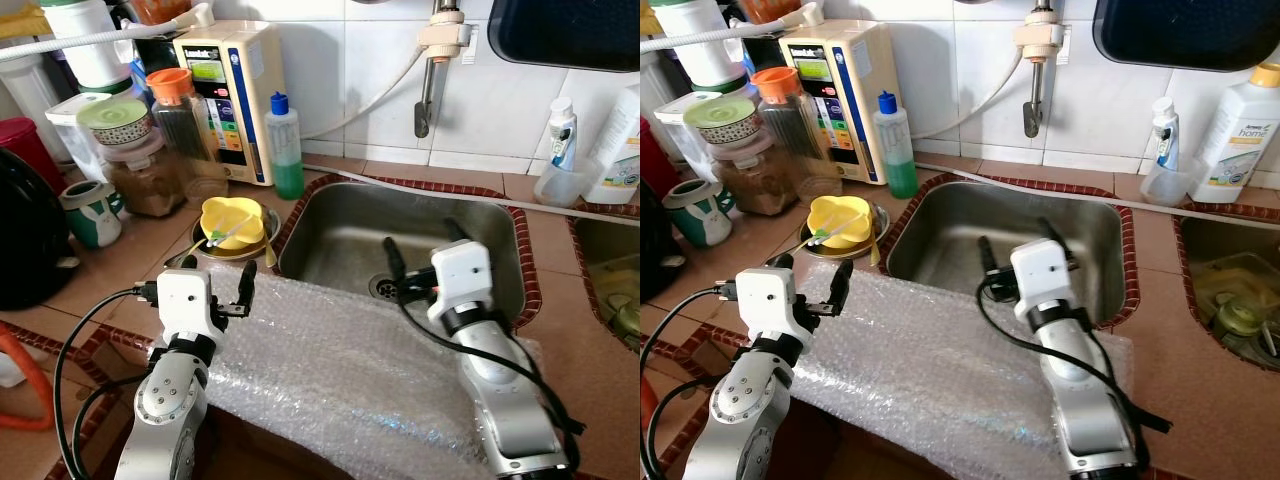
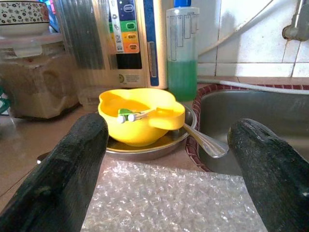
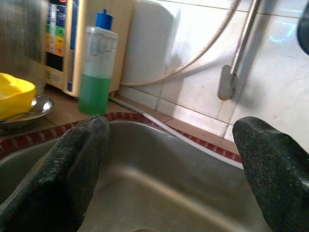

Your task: Kitchen organization

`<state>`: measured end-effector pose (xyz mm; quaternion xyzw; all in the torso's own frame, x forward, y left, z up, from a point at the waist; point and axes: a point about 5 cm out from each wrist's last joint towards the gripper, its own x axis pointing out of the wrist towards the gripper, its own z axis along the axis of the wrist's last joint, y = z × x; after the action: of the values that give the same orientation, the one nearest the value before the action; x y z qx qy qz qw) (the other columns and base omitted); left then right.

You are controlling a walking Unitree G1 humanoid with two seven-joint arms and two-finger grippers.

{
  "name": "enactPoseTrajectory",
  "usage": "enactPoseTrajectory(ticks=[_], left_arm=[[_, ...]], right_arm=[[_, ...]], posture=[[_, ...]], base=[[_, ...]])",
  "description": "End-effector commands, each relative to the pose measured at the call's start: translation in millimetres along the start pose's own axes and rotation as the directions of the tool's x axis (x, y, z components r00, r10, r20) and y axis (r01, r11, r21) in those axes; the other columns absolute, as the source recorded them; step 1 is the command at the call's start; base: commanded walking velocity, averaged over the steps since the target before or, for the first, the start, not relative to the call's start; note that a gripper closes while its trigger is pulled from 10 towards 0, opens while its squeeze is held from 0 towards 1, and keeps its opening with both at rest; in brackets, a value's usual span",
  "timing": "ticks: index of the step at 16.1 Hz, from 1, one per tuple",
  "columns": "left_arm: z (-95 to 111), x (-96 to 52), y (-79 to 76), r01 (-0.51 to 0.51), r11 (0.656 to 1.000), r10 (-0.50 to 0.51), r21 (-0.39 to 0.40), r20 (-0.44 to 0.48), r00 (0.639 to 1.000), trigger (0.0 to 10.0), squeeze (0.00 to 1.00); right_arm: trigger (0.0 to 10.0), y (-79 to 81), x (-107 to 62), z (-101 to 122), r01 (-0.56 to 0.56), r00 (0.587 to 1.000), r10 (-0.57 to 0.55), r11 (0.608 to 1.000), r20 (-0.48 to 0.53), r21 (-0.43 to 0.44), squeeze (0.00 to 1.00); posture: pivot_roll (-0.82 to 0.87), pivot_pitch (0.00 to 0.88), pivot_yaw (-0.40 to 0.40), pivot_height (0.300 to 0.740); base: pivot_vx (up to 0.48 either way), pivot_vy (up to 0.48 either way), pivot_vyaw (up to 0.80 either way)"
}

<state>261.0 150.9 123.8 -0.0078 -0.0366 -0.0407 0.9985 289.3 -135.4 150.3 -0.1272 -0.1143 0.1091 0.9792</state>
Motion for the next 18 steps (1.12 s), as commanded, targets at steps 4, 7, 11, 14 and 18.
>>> enactPoseTrajectory(ticks=[4,7,11,14,18], left_arm=[[-1.6,8.6,4.7,-0.008,1.000,0.008,-0.008,-0.004,1.000,10.0,0.00],[-2.5,13.9,4.1,-0.033,0.999,0.033,-0.030,0.005,0.999,10.0,0.00],[-1.7,17.3,0.6,-0.039,0.998,0.039,-0.046,0.016,0.999,10.0,0.00],[-1.9,17.5,4.2,-0.062,0.997,0.062,-0.039,0.017,0.998,10.0,0.00],[4.0,22.9,9.9,-0.077,0.996,0.079,-0.040,0.034,0.996,10.0,0.00]], right_arm=[[10.0,-3.1,-1.6,1.0,0.000,1.000,0.000,1.000,0.002,-0.010,0.00],[10.0,-8.6,-1.2,4.2,-0.020,1.000,0.020,0.999,0.008,-0.037,0.00],[10.0,-10.5,2.1,5.9,-0.025,1.000,0.025,0.999,0.011,-0.042,0.00],[10.0,-7.9,1.2,5.0,-0.028,1.000,0.029,0.999,0.007,-0.034,0.00],[10.0,-5.3,0.2,4.3,-0.022,1.000,0.022,0.999,0.006,-0.024,0.00]], posture=[[-0.17,0.010,0.076,0.740],[-0.18,0.003,0.041,0.740],[-0.18,0.003,0.035,0.740],[-0.17,0.012,0.044,0.740],[-0.17,0.019,0.058,0.740]], base=[[0.000,0.000,0.00],[0.000,0.000,0.00],[0.000,0.000,0.00],[0.000,0.000,0.00],[0.000,0.000,0.00]])
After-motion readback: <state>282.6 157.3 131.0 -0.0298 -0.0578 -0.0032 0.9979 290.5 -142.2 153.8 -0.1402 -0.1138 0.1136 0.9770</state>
